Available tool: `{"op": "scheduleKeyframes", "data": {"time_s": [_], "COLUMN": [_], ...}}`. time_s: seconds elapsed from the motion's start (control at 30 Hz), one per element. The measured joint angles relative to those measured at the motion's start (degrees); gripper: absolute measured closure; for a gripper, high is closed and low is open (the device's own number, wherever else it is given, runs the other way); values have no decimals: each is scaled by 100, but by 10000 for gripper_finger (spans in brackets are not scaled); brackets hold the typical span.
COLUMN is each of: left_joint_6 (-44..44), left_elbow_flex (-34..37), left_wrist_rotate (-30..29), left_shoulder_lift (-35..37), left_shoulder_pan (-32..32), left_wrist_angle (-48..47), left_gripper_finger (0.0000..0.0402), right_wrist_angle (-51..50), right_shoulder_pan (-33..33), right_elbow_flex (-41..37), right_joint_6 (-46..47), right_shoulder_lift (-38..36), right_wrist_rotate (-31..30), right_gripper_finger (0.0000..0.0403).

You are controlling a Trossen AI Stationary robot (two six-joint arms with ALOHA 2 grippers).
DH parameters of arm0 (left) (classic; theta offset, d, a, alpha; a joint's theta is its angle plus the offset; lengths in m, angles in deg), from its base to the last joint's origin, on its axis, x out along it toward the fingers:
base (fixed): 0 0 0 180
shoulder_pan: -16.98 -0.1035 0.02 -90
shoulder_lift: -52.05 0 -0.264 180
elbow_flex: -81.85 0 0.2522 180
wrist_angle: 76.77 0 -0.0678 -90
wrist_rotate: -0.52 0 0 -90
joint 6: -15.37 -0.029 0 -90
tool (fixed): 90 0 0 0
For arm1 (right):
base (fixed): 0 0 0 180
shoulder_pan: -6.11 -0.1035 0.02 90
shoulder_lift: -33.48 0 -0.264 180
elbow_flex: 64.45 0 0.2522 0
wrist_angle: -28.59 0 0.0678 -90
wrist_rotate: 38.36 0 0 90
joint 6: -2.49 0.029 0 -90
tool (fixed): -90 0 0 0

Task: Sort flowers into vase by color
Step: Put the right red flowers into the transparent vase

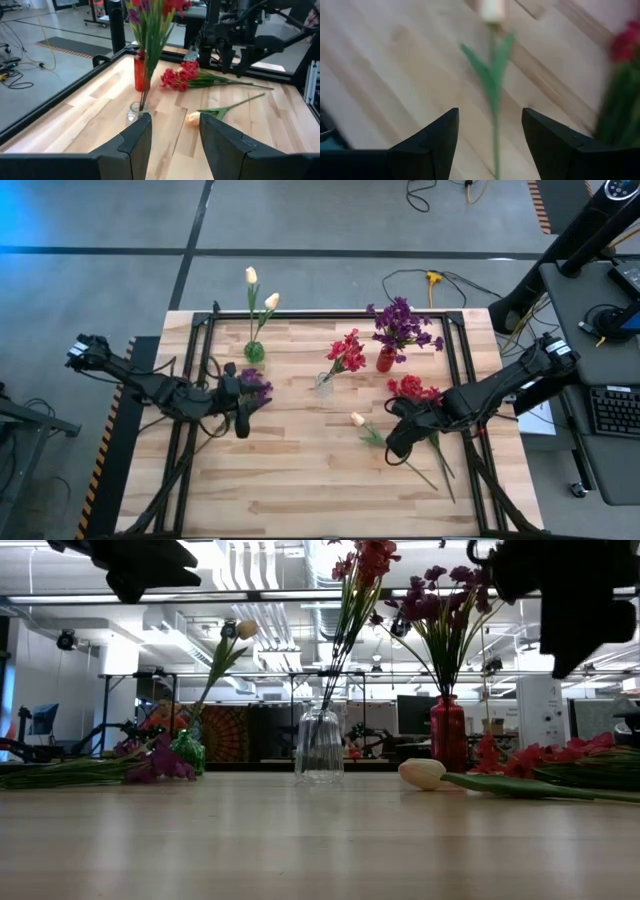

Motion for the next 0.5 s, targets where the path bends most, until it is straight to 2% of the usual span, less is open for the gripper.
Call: {"op": "scheduleKeyframes", "data": {"time_s": [0.23, 0.5], "left_joint_6": [2, -23], "left_elbow_flex": [-363, -527], "left_wrist_rotate": [1, -11], "left_shoulder_lift": [-465, -808], "left_shoulder_pan": [20, 18], "left_wrist_angle": [-253, -413], "left_gripper_finger": [253, 253], "right_wrist_angle": [-1324, -1615], "right_shoulder_pan": [-37, 80], "right_elbow_flex": [-2, -31], "right_joint_6": [664, 927], "right_shoulder_lift": [137, 647], "right_wrist_rotate": [74, 141], "right_gripper_finger": [193, 193]}}
